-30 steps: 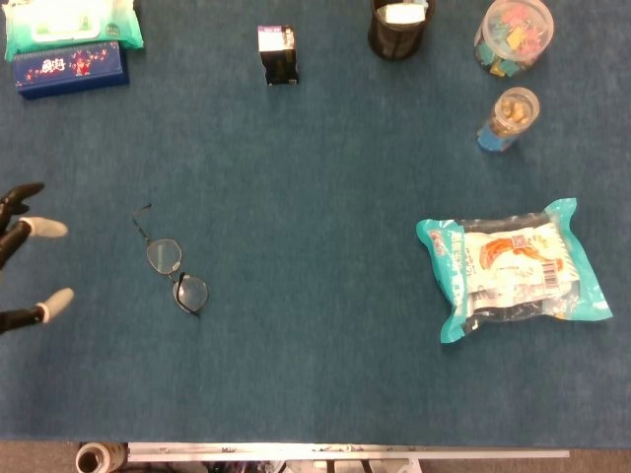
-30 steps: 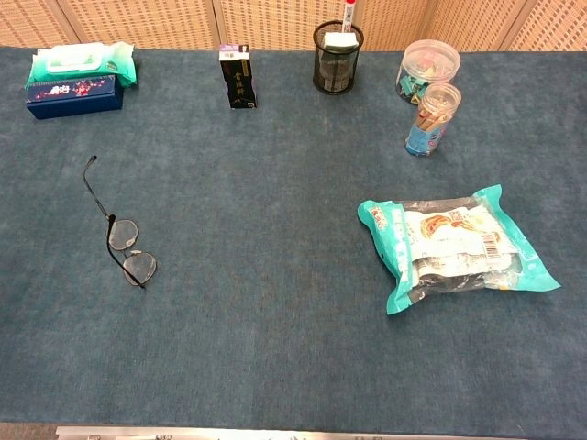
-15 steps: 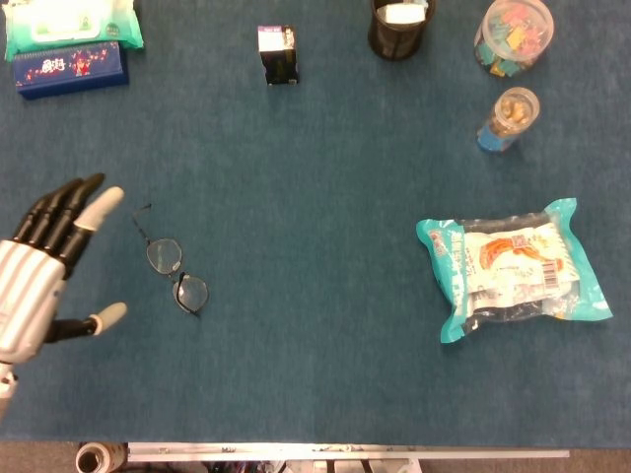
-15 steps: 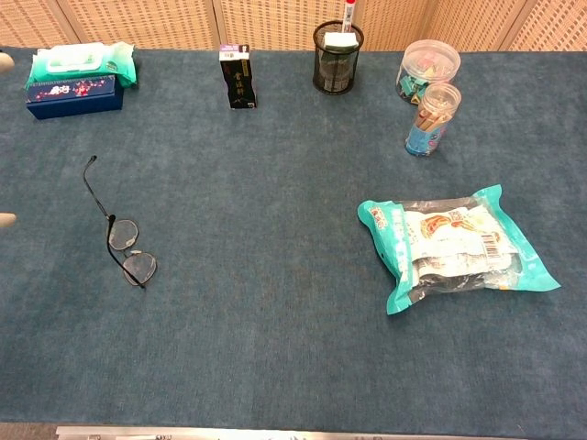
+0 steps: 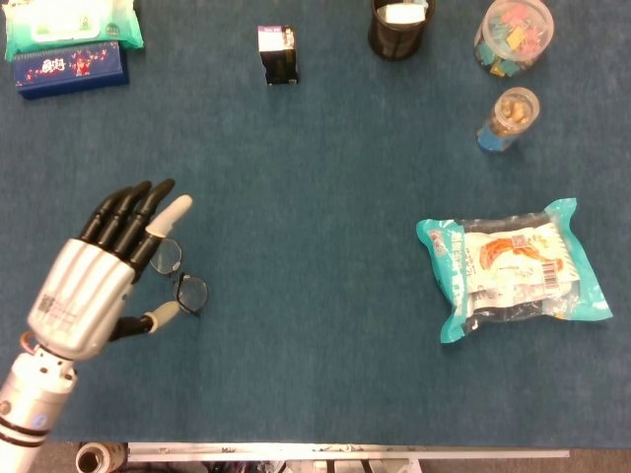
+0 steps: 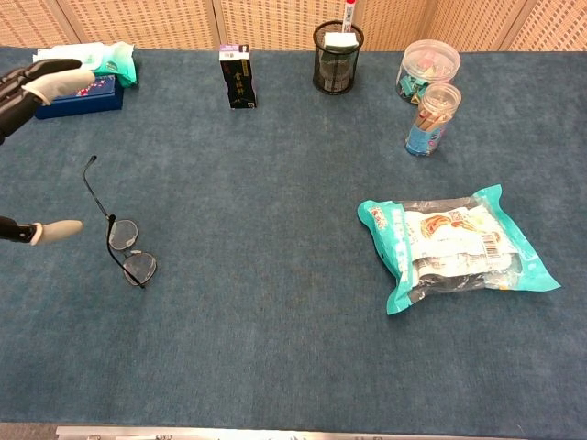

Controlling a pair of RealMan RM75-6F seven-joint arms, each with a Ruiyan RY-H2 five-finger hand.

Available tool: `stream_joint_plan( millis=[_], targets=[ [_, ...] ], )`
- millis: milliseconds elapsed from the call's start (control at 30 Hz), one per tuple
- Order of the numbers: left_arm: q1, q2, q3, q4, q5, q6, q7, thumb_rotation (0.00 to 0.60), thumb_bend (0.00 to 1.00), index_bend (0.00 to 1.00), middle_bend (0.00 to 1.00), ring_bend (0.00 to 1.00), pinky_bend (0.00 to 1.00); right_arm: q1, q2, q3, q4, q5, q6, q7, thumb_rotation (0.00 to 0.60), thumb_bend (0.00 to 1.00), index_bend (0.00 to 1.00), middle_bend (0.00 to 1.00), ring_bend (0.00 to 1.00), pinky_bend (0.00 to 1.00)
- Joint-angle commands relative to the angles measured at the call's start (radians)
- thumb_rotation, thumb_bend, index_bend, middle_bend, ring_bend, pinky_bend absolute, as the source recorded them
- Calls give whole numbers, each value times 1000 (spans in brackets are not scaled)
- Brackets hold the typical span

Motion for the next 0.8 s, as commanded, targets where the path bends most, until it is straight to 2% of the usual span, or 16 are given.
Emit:
stream_joint_plan(
  millis=[33,533,800],
  targets=[
    [-5,-24,-10,8,-6,-4,26,600,0,0,0,0,93,0,1,1,1,2,0,2,600,214,526,421,288,287],
    [-37,-112,-25,38,-40,-58,127,600,0,0,0,0,81,1,4,6,5,14,-7,13,600,214,526,422,288,286],
    [-60,-156,-50,87,-112,-96,147,600,0,0,0,0,77,4,2,8,10,26,-19,16,600,214,525,421,288,287]
  ],
)
